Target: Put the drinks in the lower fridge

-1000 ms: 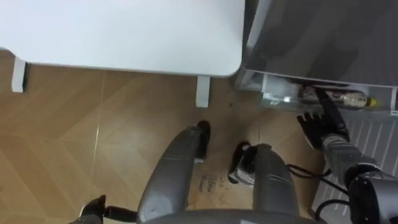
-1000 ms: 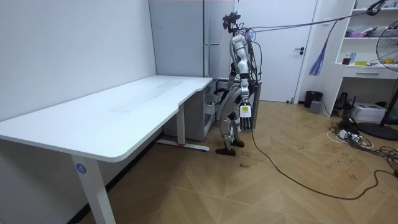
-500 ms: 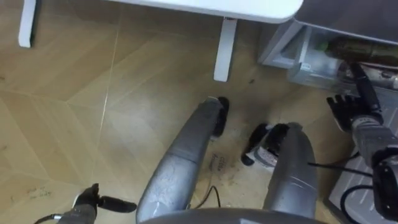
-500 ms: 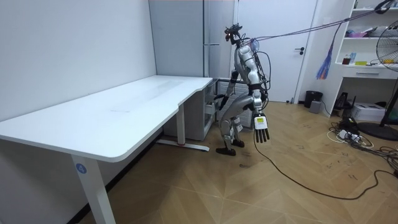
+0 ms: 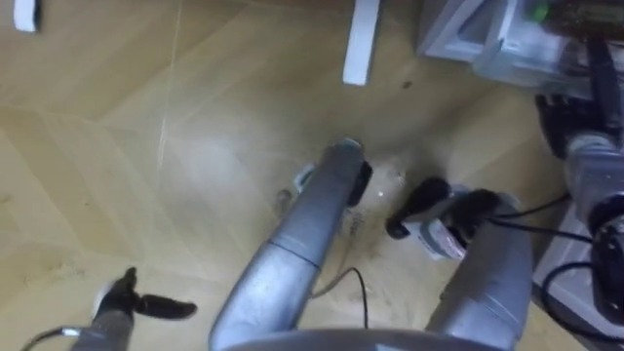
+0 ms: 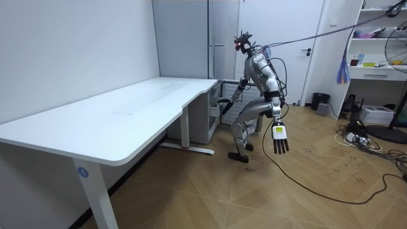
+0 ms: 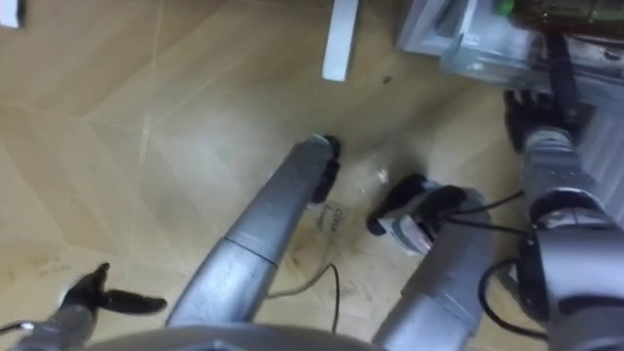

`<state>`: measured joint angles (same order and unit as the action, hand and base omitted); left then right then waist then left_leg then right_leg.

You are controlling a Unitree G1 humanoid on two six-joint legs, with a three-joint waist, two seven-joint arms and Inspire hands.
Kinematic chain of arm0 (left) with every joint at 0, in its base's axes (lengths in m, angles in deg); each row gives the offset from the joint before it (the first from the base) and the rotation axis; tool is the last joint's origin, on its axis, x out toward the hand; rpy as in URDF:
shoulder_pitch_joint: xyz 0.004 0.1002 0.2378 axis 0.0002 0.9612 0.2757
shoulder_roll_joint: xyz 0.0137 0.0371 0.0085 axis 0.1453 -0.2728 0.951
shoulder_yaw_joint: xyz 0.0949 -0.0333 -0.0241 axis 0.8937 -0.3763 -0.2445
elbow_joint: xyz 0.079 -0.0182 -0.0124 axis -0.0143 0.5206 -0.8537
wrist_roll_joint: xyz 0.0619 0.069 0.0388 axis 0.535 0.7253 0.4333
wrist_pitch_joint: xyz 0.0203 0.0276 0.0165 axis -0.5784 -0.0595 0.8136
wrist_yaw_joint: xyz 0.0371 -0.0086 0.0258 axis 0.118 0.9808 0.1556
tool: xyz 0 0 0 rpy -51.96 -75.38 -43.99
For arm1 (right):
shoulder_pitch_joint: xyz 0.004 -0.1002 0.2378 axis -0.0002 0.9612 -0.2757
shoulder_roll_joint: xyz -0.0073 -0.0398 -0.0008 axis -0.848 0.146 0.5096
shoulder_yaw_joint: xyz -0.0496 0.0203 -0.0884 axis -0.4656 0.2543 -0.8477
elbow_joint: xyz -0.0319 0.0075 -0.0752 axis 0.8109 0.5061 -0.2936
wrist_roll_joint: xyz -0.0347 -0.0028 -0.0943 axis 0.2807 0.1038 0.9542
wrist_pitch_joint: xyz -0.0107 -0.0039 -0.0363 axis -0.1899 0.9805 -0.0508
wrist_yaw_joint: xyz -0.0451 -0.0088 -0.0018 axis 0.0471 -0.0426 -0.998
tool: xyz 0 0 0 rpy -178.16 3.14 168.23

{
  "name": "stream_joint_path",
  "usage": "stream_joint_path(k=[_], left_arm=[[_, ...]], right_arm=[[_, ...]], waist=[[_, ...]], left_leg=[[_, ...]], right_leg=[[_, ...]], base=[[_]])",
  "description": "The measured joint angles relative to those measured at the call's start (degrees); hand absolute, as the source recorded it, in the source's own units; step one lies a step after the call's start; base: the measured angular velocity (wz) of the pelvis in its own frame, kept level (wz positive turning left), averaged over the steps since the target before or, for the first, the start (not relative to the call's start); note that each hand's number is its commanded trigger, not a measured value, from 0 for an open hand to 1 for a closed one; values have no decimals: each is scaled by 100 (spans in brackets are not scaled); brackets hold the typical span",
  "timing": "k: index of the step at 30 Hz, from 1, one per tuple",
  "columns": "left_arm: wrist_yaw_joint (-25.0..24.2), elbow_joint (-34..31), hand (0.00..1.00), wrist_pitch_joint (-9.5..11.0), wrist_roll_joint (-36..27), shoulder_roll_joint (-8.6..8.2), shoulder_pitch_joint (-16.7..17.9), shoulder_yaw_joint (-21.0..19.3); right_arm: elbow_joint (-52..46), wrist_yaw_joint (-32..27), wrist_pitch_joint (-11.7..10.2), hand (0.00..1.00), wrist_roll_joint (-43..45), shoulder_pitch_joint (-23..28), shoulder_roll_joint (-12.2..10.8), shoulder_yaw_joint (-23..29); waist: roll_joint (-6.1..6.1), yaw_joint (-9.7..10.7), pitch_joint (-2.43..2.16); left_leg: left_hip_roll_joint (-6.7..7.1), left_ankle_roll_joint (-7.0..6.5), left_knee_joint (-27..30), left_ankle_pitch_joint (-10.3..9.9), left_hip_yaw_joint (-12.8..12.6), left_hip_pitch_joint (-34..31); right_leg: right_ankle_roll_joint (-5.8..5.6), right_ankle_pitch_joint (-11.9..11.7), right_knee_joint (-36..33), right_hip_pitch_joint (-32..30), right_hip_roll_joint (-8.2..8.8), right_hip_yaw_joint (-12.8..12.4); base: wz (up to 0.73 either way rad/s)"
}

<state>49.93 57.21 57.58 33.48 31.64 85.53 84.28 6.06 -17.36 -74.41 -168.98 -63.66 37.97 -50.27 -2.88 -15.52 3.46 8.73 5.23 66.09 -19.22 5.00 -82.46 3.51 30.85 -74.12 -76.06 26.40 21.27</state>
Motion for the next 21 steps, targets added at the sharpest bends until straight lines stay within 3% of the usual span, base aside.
stream_joint_path(k=[1, 3, 5, 6, 7, 8, 9, 10, 11, 12, 13, 14, 15, 16, 18, 21], left_arm=[[-4, -80, 0, 1, 5, -2, 32, 13], [-14, -117, 0, -29, 10, -18, 133, 18], [-10, -120, 0, -46, 6, -1, 104, 16], [1, -141, 0, -27, -6, 96, 107, 20], [19, -155, 0, -34, -40, 195, 126, 31], [122, -298, 0, -97, -104, 395, 354, -23], [203, -440, 0, -155, -91, 437, 615, -227], [220, -498, 0, -152, -91, 437, 718, -251], [204, -531, 0, -118, -94, 420, 864, -254], [184, -526, 0, -69, -84, 386, 962, -305], [162, -535, 0, 56, 4, 341, 942, -444], [163, -539, 0, 151, 50, 336, 932, -485], [162, -539, 0, 286, 145, 334, 928, -556], [166, -529, 0, 271, 184, 352, 933, -557], [176, -502, 0, 211, 128, 400, 965, -544], [193, -451, 0, 165, 130, 541, 1179, -412]], right_arm=[[-60, -99, 6, 0, -8, -58, 33, 5], [-84, -214, 18, 0, -13, -216, 36, -6], [-86, -306, -22, 0, -36, -340, 72, -68], [-87, -423, -102, 0, -103, -349, 89, -89], [-86, -521, -170, 0, -111, -349, 58, -91], [-112, -680, -260, 0, -124, -386, -69, -97], [-363, -913, -236, 0, -116, -411, -107, -185], [-506, -998, -210, 0, -97, -463, -99, -242], [-612, -1037, -129, 0, -75, -664, -86, -346], [-701, -1035, -107, 0, -72, -843, -81, -502], [-899, -1027, -171, 0, -72, -875, -75, -500], [-964, -1027, -214, 0, -75, -878, -81, -499], [-1000, -1030, -273, 0, -77, -879, -82, -493], [-1013, -1045, -331, 0, -76, -879, -69, -484], [-1007, -1147, -440, 0, -85, -861, -41, -436], [-1008, -1329, -446, 0, -83, -818, -31, -390]], waist=[[-18, 1, 10], [-21, -24, 15], [27, -87, 47], [83, -115, 47], [41, -148, 73], [37, -133, 97], [-27, -64, 115], [-57, -24, 129], [-73, 68, 139], [-57, 147, 137], [-35, 164, 151], [-32, 148, 149], [-30, 93, 147], [-26, 43, 145], [-4, -63, 141], [3, -29, 136]], left_leg=[[-92, 66, -52, 39, -22, -46], [-185, 70, -61, 44, -18, -141], [-193, 74, -285, 46, 67, -227], [-220, 207, -714, 104, 131, -333], [-325, 387, -969, 189, 48, -400], [-567, 382, -734, 394, -60, -547], [-680, 288, -134, 485, -174, -596], [-758, 274, 148, 475, -196, -572], [-846, 234, 703, 411, -182, -429], [-842, -167, 1091, 198, -170, -235], [-717, -213, 1019, 170, -124, -230], [-617, -211, 961, 172, -65, -217], [-359, -182, 840, 185, 83, -154], [-139, -142, 720, 205, 193, -81], [-53, -72, 632, 249, 255, -1], [-68, -9, 644, 312, 240, 68]], right_leg=[[0, 1, 39, -15, 92, 147], [7, 4, 38, -21, 180, 347], [8, 92, -54, -22, 67, 350], [-42, 353, -487, 195, -365, -183], [24, 472, -673, 375, -560, -298], [235, 539, -1002, 397, -503, -340], [348, 579, -1240, 405, -127, -186], [360, 580, -1272, 403, 32, -69], [371, 575, -1251, 396, 333, 185], [367, 574, -1235, 395, 597, 398], [351, 567, -1192, 395, 706, 540], [348, 567, -1146, 396, 718, 564], [320, 581, -1058, 415, 727, 568], [283, 600, -1002, 445, 765, 561], [282, 599, -965, 516, 763, 572], [317, 459, -1049, 684, 758, 577]], base=[[22], [-13], [-2], [23], [19], [-6], [-26], [-53], [-70], [-67], [-41], [-15], [6], [15], [32], [52]])
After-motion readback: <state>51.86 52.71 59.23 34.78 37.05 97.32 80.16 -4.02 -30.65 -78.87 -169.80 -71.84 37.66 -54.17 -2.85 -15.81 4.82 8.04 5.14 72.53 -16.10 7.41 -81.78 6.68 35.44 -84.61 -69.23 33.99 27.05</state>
